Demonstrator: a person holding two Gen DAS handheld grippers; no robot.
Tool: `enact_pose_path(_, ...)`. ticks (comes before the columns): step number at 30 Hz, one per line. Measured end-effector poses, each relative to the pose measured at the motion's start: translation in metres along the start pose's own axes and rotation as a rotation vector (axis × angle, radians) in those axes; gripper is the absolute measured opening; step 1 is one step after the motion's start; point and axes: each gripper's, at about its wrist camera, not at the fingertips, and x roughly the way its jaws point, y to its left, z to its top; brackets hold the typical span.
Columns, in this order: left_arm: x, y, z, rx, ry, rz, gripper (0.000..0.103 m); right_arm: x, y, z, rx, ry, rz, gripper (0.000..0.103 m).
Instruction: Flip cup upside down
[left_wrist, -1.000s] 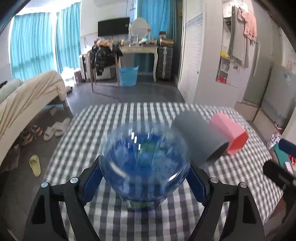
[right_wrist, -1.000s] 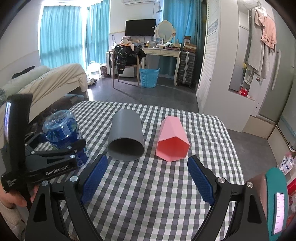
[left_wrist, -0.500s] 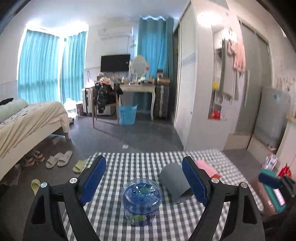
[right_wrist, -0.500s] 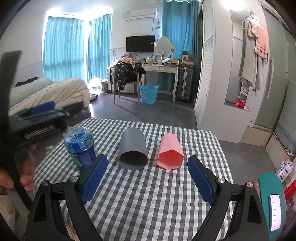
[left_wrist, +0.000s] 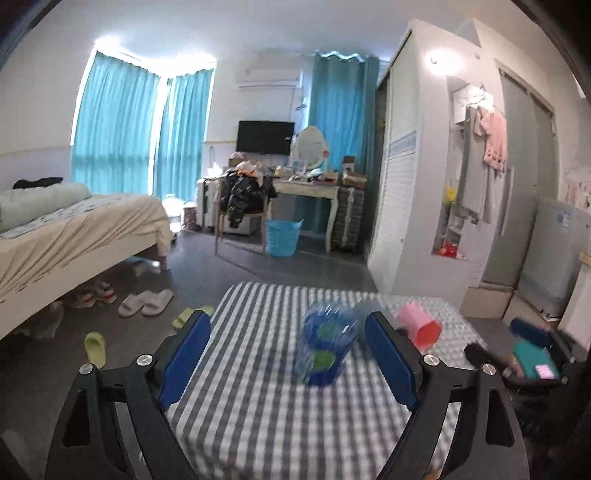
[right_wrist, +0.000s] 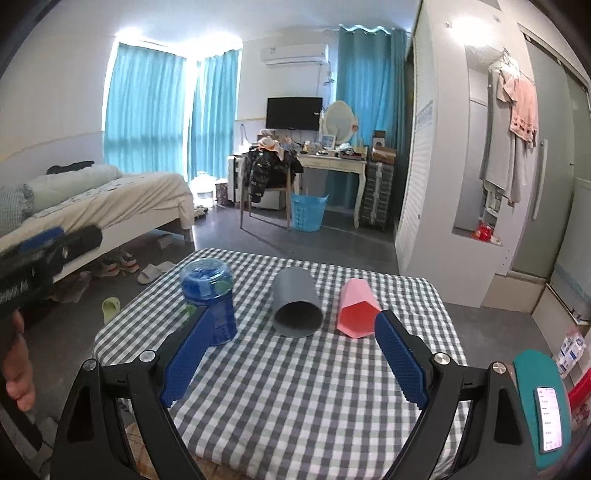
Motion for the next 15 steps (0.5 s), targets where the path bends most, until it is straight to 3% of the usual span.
enact_pose_path(2,-0.001,0.004,-0.011,0.013,-0.001,0.030,0.097,-0.001,0.007,-0.006,0.001,-0.020,-0.006,0.095)
enact_pose_path(8,0.001,0.018,-0.029,-0.001,0.030,0.081,0.098,0.003,0.015,-0.012,0.025,-0.031,-0.009,0.102)
enact_pose_path(15,0.000,0.016,-0.031,0.003,0.024,0.080,0.099,0.008,0.011,-0.013,0.057,-0.033,-0.011,0.103)
